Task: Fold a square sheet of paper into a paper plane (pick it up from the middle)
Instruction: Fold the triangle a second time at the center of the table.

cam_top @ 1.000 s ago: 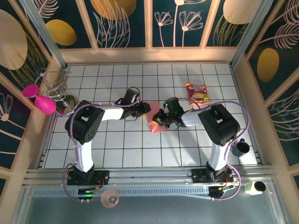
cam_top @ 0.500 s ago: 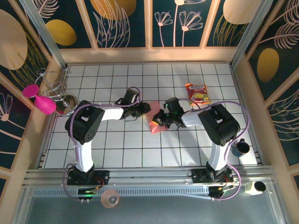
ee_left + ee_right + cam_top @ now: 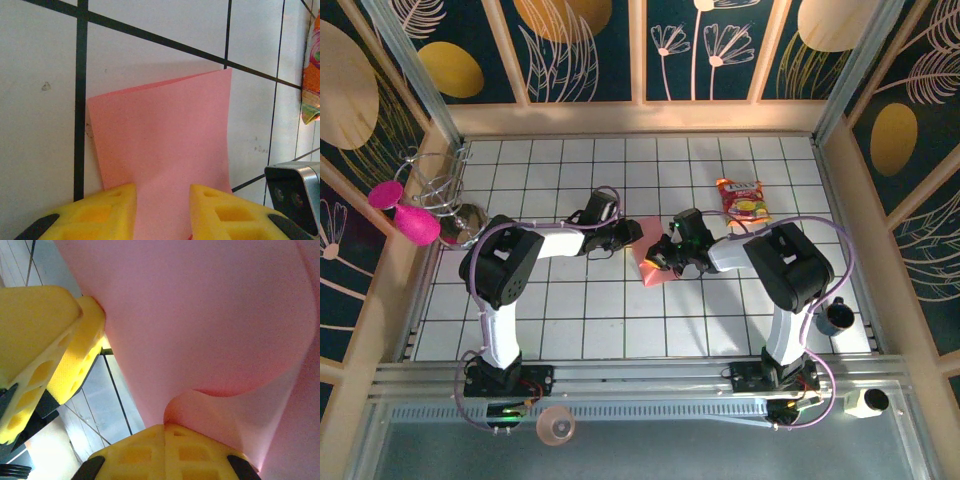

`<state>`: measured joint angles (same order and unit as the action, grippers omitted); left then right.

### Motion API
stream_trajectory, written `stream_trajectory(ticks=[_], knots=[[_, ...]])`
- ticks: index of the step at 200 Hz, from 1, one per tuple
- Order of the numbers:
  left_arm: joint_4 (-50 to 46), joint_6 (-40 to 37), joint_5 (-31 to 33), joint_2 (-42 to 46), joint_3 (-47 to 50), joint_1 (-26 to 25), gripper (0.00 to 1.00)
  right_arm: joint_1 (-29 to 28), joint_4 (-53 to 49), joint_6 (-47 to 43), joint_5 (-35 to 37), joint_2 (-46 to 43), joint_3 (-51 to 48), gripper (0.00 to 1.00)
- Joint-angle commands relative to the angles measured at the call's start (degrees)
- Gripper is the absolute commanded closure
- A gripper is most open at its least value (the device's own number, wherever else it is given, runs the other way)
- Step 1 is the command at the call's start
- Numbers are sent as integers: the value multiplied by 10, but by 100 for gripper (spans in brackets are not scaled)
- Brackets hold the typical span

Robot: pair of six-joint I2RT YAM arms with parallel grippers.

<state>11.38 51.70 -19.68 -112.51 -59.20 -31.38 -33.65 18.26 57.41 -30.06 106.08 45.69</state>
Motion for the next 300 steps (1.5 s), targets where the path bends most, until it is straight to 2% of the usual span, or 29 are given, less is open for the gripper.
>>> stream_trajectory(ticks=[1,66,126,172,202,242,282,300], knots=[[-11,1,-11,-10,8,0,67,-4,3,-2,-1,11,-1,100],[-10,2,-11,1,2,1,67,-5,-21,2,7,19,5,98],[-21,16,28,57,-15,12,64,-4,-30,9,0,26,7,75],[-29,20,70,116,18,31,62,-2,-31,6,0,25,7,67],[-32,16,64,134,31,31,62,-2,-29,4,1,19,6,62],[-43,4,46,137,46,20,66,0,-33,1,3,14,1,64],[-55,7,46,129,51,-10,78,2,-63,-8,13,15,6,81],[-58,10,48,128,55,-25,85,3,-67,-8,13,19,8,91]])
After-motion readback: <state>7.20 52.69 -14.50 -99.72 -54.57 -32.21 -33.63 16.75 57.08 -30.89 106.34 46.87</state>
